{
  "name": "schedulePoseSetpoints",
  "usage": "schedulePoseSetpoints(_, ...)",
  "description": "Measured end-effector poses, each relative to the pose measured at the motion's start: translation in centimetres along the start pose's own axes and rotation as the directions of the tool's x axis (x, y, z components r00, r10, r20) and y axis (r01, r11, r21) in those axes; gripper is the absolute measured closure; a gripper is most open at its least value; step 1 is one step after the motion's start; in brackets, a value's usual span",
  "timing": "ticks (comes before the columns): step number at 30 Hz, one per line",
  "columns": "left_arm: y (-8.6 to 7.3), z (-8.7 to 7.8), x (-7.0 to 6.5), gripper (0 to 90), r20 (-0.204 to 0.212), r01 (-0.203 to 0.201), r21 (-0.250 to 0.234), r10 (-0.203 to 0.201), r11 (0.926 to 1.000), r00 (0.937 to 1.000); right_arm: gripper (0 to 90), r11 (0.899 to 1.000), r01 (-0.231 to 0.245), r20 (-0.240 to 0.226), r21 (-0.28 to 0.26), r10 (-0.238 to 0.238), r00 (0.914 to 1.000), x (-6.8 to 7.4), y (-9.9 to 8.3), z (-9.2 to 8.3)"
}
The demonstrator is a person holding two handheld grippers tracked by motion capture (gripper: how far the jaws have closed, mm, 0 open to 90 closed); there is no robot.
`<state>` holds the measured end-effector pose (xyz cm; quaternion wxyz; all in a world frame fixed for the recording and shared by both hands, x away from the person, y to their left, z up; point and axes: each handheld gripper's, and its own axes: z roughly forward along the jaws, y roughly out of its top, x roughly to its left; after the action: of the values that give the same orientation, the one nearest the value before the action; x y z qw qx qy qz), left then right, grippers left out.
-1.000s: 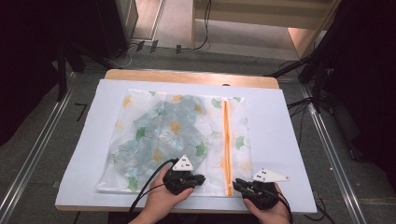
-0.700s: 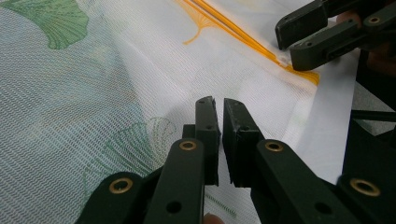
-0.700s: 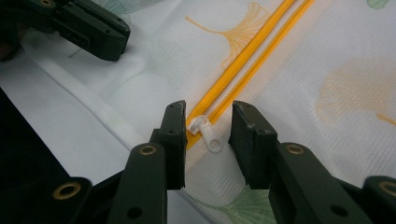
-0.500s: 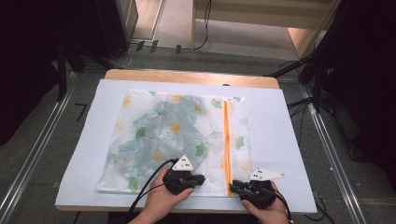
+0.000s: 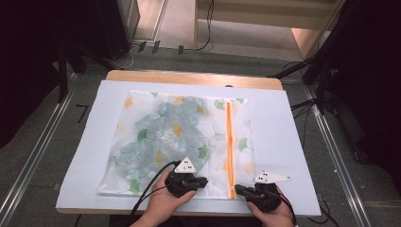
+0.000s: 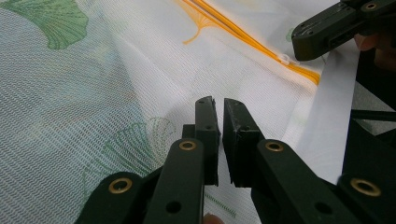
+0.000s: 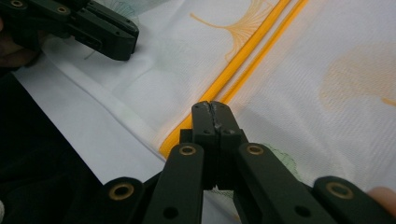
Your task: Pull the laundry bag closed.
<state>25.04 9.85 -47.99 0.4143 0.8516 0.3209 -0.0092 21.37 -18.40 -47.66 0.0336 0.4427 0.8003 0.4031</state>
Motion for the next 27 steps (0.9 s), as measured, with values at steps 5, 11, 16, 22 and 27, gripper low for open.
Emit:
schedulePoseSetpoints(5,0.00,0.00,0.00,85.2,0.000,0.000,0.000,0.000,1.0000,1.0000,80.9,0.999,-0.031,0.007,-0.021,0.031,0.9995,-0.04,0.05,-0.03)
schedulePoseSetpoints(11,-0.01,0.01,-0.02,85.2,-0.001,-0.001,-0.001,0.001,1.0000,1.0000,78.6,1.000,-0.006,0.028,0.000,0.006,0.9996,0.41,-0.17,0.56)
schedulePoseSetpoints(16,-0.01,0.02,-0.04,85.3,-0.002,-0.002,-0.003,0.002,1.0000,1.0000,86.4,1.000,0.008,0.062,0.005,-0.008,0.9980,0.31,-0.08,0.50)
schedulePoseSetpoints(22,0.00,0.00,0.00,85.2,0.000,0.000,0.000,0.000,1.0000,1.0000,90.0,1.000,0.006,0.117,-0.007,-0.006,0.9932,-0.29,-0.03,0.19)
schedulePoseSetpoints(27,0.00,0.00,0.01,85.2,0.001,0.000,0.000,0.000,1.0000,1.0000,81.4,0.999,-0.004,0.071,-0.043,0.007,0.9975,-0.13,0.11,-0.01)
